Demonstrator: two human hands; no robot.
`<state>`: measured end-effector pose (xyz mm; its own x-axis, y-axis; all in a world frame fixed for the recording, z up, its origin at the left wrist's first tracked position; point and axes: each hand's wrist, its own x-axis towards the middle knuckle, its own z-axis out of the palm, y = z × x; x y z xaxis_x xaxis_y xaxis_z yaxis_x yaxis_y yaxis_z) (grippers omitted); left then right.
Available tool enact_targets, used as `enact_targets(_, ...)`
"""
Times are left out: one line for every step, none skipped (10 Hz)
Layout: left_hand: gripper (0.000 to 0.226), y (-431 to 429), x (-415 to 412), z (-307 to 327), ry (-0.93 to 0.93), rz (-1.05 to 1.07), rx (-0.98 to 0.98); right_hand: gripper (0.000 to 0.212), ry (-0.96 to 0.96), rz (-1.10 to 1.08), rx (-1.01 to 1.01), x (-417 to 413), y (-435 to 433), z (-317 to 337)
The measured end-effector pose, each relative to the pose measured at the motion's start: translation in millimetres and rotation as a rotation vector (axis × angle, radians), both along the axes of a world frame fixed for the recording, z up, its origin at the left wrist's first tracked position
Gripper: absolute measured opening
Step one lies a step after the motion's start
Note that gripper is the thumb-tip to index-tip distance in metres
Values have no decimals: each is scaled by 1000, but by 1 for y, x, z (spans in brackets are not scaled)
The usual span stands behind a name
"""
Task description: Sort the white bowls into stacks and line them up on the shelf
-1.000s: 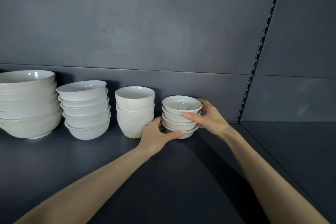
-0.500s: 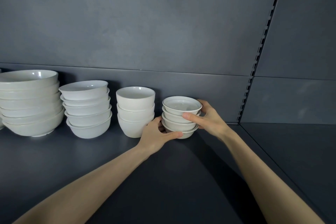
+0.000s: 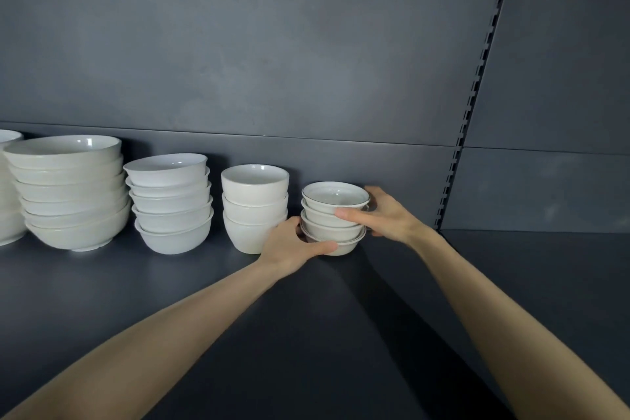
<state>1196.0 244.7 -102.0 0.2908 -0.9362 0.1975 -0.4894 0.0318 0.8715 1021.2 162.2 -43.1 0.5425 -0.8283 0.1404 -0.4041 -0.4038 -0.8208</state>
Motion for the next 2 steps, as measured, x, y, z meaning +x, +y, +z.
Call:
enact_targets(45,12,-2,15,-92,59,62,85,124,-36,-76,-2,11,11)
enact_targets(39,27,0,34,-187,98,94,97,179,-75,-194,-6,23,26)
